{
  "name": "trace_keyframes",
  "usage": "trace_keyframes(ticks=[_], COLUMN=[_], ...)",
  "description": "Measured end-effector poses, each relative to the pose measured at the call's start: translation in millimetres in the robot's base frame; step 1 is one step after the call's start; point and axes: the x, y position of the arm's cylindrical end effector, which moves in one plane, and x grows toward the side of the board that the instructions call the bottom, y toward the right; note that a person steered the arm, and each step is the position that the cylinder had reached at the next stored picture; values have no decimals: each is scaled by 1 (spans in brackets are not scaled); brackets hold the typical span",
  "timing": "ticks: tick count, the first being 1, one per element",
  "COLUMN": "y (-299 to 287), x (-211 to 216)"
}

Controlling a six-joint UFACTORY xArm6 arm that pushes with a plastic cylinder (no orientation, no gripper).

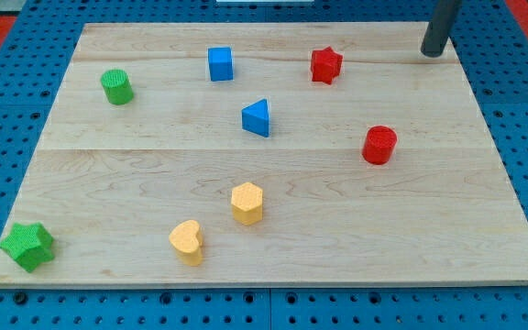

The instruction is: Move the red circle towards the bottom right

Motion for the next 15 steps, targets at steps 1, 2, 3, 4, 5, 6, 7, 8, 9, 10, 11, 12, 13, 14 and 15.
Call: trace_keyframes(ticks=[1, 2, 3, 4, 5, 6, 7, 8, 9, 10, 11, 12, 13, 14, 15], y=[-8, -46, -83, -112, -120, -120, -120, -118, -119, -135, -136, -118, -110, -108, -83], x=[42, 80, 106, 123, 148, 173, 193, 216, 221, 219, 217, 217, 214, 214, 218])
